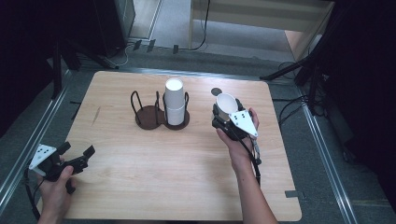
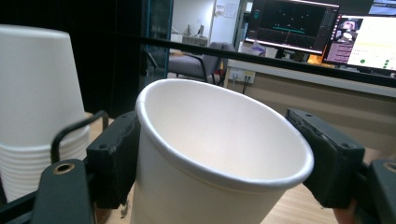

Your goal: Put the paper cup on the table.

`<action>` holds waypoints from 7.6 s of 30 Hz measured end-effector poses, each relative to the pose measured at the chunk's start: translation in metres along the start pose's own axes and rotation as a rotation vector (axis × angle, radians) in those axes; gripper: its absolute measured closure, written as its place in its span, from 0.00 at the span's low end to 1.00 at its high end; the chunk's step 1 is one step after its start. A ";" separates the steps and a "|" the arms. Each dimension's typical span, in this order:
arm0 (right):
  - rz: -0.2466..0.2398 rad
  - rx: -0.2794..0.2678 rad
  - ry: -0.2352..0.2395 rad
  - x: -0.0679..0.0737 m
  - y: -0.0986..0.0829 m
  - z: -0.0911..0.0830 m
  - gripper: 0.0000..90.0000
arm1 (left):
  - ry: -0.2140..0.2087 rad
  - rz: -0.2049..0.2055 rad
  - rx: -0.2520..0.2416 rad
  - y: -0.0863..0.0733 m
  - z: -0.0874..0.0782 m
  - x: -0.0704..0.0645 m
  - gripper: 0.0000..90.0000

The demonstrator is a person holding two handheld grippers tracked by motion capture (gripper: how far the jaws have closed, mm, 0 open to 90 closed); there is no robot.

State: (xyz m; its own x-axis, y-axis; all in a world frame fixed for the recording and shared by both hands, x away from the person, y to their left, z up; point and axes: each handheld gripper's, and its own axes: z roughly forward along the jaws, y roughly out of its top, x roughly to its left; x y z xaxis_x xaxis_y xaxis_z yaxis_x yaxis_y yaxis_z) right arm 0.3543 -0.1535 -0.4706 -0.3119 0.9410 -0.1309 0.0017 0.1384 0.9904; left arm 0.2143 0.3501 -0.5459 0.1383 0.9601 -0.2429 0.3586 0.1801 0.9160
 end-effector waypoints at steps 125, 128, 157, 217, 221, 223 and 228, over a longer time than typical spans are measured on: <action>0.170 0.163 -0.062 -0.039 -0.037 0.000 0.00 | -0.083 -0.012 -0.046 -0.007 0.003 0.002 0.00; 0.190 0.156 -0.062 -0.043 -0.037 -0.007 0.00 | -0.085 -0.007 -0.044 -0.007 0.002 0.002 0.00; 0.182 0.145 -0.126 -0.078 -0.046 -0.066 0.00 | -0.078 -0.020 -0.048 -0.007 0.001 0.003 0.00; 0.189 0.209 -0.294 -0.147 -0.093 -0.204 0.00 | -0.069 -0.023 -0.052 -0.008 0.000 0.003 0.00; 0.188 0.209 -0.292 -0.149 -0.096 -0.213 0.00 | -0.070 -0.023 -0.051 -0.008 0.000 0.003 0.00; 0.181 0.205 -0.290 -0.149 -0.097 -0.214 0.00 | -0.069 -0.020 -0.050 -0.008 0.000 0.003 0.00; 0.172 0.212 -0.296 -0.146 -0.102 -0.218 0.00 | -0.067 -0.018 -0.048 -0.008 0.001 0.002 0.00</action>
State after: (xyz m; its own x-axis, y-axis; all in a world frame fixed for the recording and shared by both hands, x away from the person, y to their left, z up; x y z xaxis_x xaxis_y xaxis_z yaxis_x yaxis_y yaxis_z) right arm 0.1928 -0.3726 -0.5425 -0.0025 1.0000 -0.0023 0.2360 0.0028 0.9718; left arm 0.2123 0.3505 -0.5539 0.1948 0.9404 -0.2786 0.3170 0.2084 0.9253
